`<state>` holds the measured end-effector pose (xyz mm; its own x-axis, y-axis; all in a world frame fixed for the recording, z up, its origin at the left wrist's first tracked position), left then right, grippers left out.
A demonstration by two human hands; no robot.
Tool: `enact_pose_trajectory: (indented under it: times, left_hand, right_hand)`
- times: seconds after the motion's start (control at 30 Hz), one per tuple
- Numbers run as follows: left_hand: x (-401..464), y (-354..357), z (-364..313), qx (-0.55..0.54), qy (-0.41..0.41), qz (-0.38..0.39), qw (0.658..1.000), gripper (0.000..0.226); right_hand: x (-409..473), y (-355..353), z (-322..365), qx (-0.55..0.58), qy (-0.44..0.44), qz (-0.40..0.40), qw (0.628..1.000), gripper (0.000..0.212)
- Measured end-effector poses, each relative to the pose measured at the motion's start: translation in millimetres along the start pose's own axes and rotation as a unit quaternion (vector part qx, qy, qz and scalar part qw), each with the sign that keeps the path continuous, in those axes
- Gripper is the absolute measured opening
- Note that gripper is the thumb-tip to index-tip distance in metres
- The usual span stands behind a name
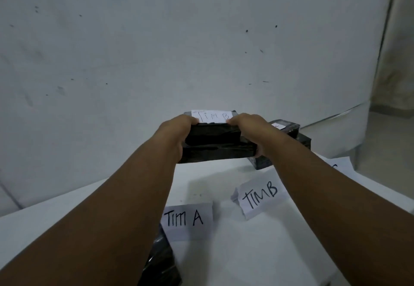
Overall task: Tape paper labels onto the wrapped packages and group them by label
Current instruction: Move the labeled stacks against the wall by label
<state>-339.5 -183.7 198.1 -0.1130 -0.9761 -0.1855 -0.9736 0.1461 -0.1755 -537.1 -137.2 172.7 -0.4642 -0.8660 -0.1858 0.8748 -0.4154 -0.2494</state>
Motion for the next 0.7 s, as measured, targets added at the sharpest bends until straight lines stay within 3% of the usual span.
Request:
enact_pose_trajectory:
  times: [0.1, 0.43, 0.5, 0.7]
  left_hand:
    - [20.2, 16.6, 21.0, -0.018, -0.051, -0.004, 0.999, 0.01]
    - [67.1, 43.5, 80.6, -0.049, -0.147, -0.06, 0.986, 0.031]
    - [69.3, 45.4, 88.9, -0.046, -0.162, -0.066, 0.984, 0.021]
    - [74.4, 46.1, 109.6, -0.028, -0.179, -0.06, 0.982, 0.008]
  right_hand:
    - [19.9, 2.6, -8.7, -0.034, 0.02, 0.026, 0.999, 0.026]
    - [62.8, 15.3, -30.3, -0.143, 0.015, 0.059, 0.988, 0.018]
    - [66.9, 17.8, -35.3, -0.153, 0.013, 0.063, 0.986, 0.015]
    - [81.9, 39.3, -51.9, -0.19, 0.001, 0.103, 0.976, 0.036]
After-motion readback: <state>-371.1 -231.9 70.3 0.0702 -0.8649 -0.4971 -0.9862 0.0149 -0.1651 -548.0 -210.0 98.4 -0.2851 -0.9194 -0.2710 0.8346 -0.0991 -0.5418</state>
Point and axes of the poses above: each hand's wrist, its own x-axis towards the middle knuckle, its own y-axis out of the palm, z = x × y, the point moved 8 cm from there along x, towards the middle knuckle, and after that the axes turned 3 degrees about y, right-handed, at the moved point
